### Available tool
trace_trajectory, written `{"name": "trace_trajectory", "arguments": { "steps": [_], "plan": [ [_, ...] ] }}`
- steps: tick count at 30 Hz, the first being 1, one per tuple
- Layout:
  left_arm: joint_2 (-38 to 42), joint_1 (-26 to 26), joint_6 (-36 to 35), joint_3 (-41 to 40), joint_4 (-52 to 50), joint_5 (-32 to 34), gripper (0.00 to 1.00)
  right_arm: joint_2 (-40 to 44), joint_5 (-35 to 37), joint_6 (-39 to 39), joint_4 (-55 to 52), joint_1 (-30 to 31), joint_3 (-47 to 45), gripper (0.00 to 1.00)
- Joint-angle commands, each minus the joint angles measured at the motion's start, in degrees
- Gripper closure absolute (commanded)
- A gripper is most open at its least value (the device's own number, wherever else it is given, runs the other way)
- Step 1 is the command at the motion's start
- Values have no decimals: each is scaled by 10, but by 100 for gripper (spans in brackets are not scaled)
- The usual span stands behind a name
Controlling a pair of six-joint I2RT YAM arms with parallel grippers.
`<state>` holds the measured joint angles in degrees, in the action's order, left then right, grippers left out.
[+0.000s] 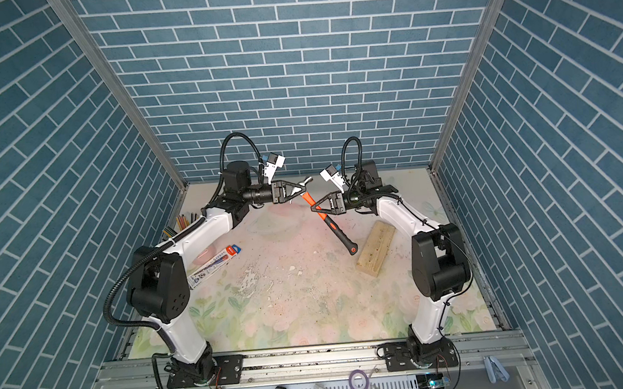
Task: Use a claw hammer to pull out a nail
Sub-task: Pick up the hammer at the center of the board.
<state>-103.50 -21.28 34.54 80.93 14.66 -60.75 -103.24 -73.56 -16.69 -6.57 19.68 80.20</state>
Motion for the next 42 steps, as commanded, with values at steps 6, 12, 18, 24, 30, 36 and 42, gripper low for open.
{"name": "trace_trajectory", "arguments": {
  "steps": [6,12,18,24,30,36,42],
  "plan": [
    [22,-11,62,-25,57,70,100,22,43,-309,406,-64,-109,50],
    [10,-6,71,-18,52,100,100,28,88,-349,456,-82,-147,43],
    [3,16,128,-25,94,161,100,66,152,-363,478,-86,-188,37],
    [17,22,177,-33,149,237,100,106,243,-416,544,-87,-257,21],
    [42,27,250,-71,243,308,100,114,292,-483,643,-69,-303,12],
    [50,25,334,-120,359,358,100,95,351,-514,691,-24,-312,6],
    [78,21,356,-171,424,417,100,68,400,-554,736,7,-321,9]
  ]
}}
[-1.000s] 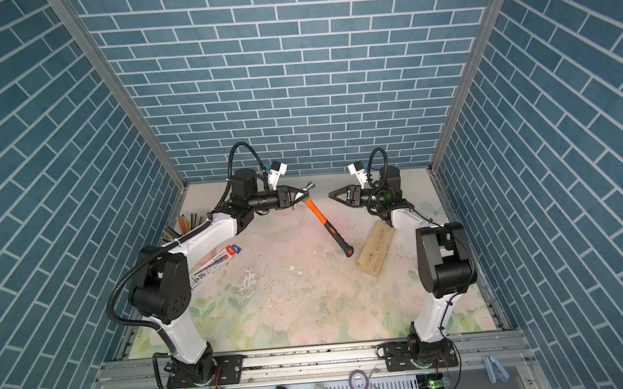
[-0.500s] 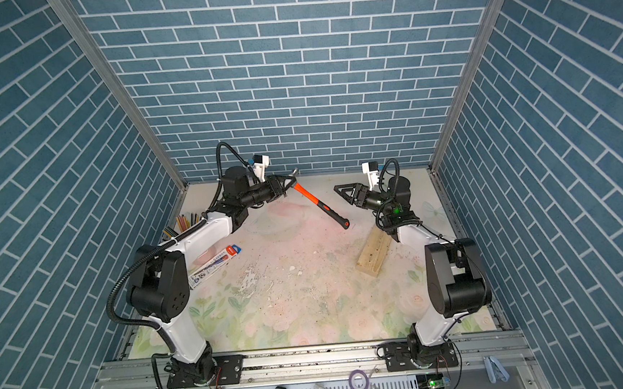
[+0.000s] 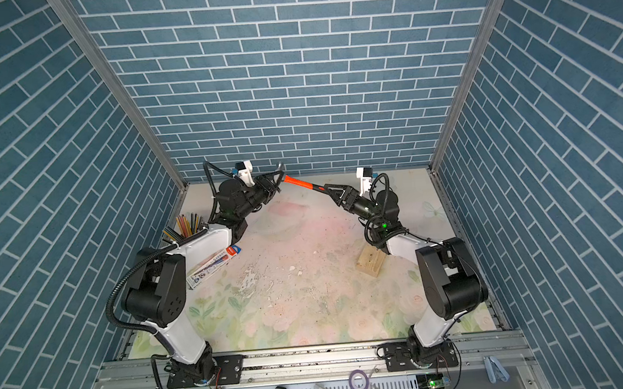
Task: Use a claw hammer to pull out a nail
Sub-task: Pick up the hammer at the center of the board.
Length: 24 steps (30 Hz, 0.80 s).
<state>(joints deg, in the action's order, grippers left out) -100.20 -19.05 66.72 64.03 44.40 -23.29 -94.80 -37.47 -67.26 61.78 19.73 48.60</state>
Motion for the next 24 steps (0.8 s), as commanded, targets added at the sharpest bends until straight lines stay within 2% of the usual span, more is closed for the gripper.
{"name": "trace_trajectory", "arguments": {
  "steps": [1,5,8,14,18,24],
  "plan": [
    [49,-1,32,-6,127,47,100,-22,42,-54,62,9,-5,10],
    [65,-7,32,-34,147,78,100,-45,35,-78,81,13,7,15],
    [70,-8,40,-46,165,91,100,-59,41,-95,91,23,10,16],
    [74,-25,59,-63,189,109,100,-95,95,-107,135,19,35,17],
    [67,-43,86,-86,232,131,100,-126,120,-112,171,15,80,23],
    [57,-57,116,-102,276,150,100,-157,146,-144,220,15,100,40]
  ]
}}
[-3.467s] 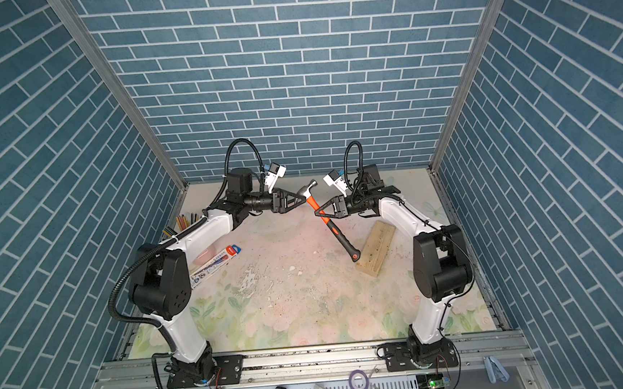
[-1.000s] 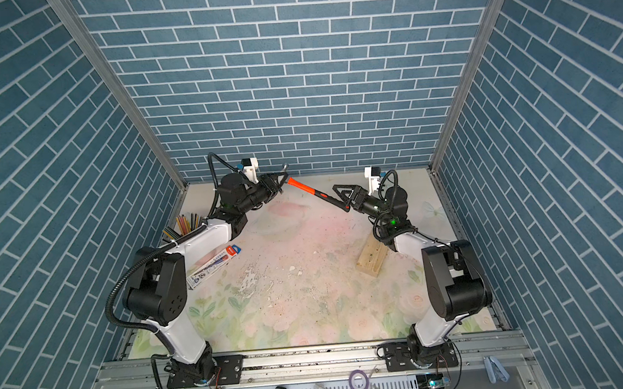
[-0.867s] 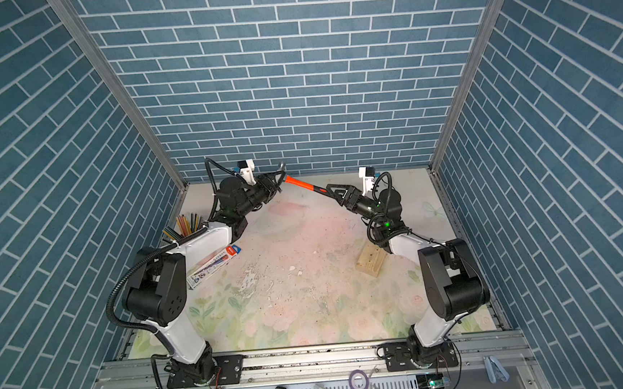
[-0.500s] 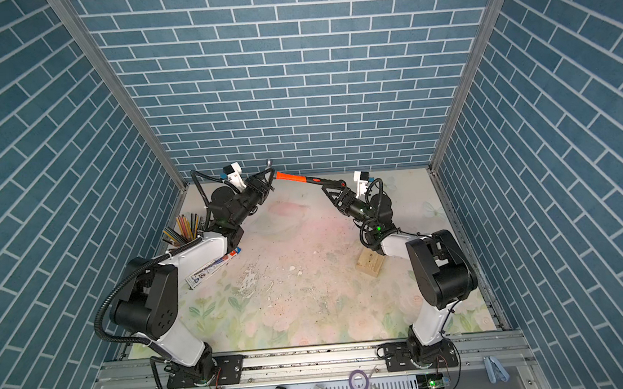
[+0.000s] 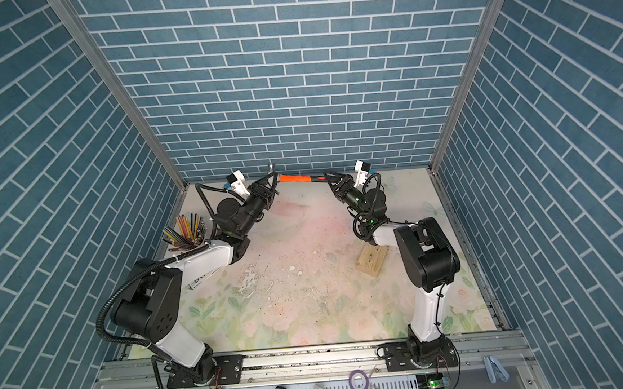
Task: Use a claw hammer to pull out a nail
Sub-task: Pick up the hammer at the center of the board.
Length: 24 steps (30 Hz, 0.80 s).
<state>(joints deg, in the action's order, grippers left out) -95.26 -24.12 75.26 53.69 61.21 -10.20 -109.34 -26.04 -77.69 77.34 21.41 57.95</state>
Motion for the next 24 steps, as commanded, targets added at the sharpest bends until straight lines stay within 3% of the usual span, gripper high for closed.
{"name": "trace_trajectory", "arguments": {
  "steps": [1,8,24],
  "plan": [
    [7,-10,35,-1,112,25,100,-11,39,-42,72,-2,1,44],
    [0,-27,39,-13,144,51,100,12,57,-51,89,-14,-22,63],
    [-18,-41,57,-4,158,39,100,31,72,-32,61,-24,-16,95]
  ]
}}
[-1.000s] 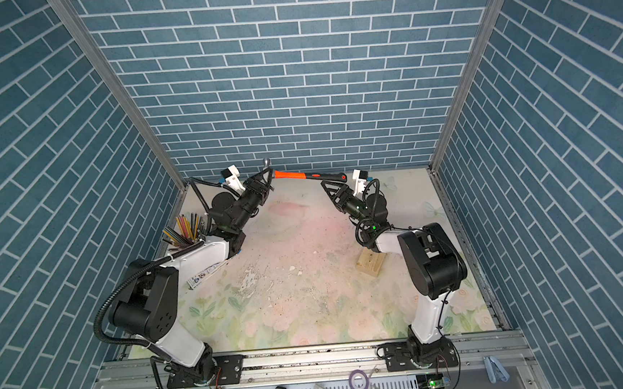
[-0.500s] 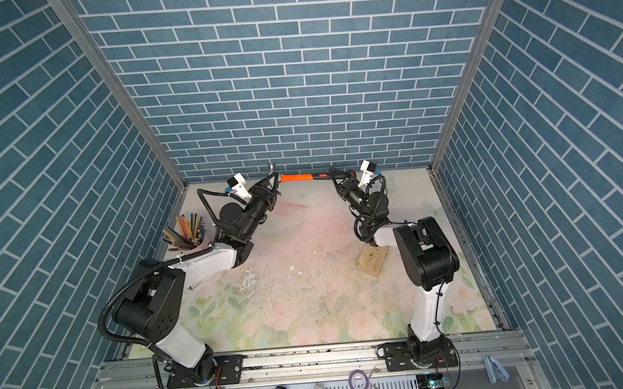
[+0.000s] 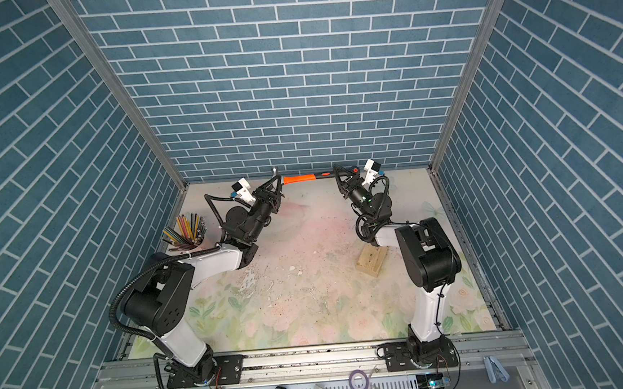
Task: Use a claw hammer to pull out a nail
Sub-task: Pick up the hammer at the center of the board.
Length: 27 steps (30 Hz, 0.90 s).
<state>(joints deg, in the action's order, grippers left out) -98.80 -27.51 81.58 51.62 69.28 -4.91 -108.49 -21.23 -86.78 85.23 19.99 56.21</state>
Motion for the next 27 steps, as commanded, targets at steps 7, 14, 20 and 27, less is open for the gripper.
{"name": "trace_trajectory", "arguments": {
  "steps": [7,14,20,27],
  "plan": [
    [57,-9,-99,72,-127,-57,63,81,38,141,-111,-24,-2,100],
    [94,-13,-232,127,-338,-54,30,130,40,203,-177,-46,11,100],
    [92,-22,-269,135,-388,-79,14,189,84,280,-294,-59,20,100],
    [76,-64,-325,146,-411,-131,14,276,146,403,-444,-65,36,100]
  ]
}}
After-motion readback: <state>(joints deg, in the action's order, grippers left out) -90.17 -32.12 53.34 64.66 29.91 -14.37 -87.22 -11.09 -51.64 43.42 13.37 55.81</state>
